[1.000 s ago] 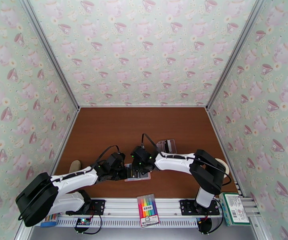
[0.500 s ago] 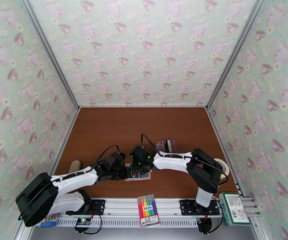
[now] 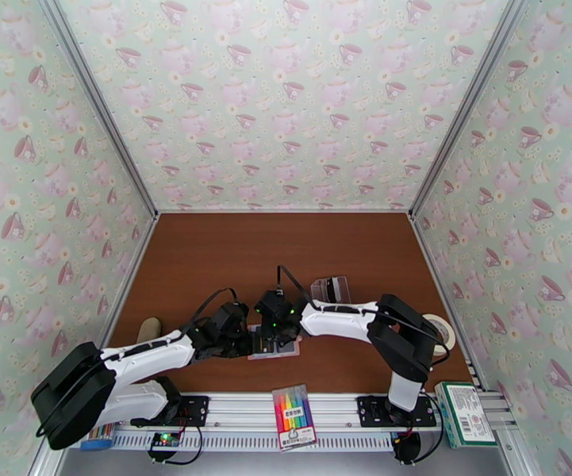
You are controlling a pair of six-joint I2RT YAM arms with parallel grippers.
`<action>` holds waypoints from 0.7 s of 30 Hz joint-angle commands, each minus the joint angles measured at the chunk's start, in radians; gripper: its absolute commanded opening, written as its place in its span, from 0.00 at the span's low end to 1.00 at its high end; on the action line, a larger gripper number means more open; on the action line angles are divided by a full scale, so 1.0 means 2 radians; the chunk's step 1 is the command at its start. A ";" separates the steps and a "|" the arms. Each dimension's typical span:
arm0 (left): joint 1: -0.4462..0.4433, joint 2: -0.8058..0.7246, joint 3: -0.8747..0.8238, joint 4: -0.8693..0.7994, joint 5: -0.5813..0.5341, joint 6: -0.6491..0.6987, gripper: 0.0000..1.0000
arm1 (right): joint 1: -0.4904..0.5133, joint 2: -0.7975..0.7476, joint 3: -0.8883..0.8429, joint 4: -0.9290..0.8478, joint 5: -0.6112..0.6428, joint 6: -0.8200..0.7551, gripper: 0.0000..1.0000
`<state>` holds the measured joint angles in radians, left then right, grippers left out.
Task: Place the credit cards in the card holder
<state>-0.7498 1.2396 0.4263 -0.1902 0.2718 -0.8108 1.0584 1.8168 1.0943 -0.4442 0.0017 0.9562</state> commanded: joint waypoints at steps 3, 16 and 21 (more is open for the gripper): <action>-0.003 -0.004 0.005 -0.008 -0.006 0.002 0.36 | 0.009 0.001 0.014 -0.005 0.000 -0.006 0.28; -0.003 -0.044 0.019 -0.057 -0.032 0.006 0.44 | 0.009 -0.048 0.004 -0.042 0.044 -0.018 0.34; -0.002 -0.067 0.022 -0.076 -0.048 0.004 0.45 | 0.009 -0.078 -0.012 -0.036 0.064 -0.016 0.35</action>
<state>-0.7494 1.1355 0.4431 -0.2993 0.2173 -0.8101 1.0676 1.7088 1.0920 -0.5053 0.0780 0.9340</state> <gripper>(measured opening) 0.448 0.343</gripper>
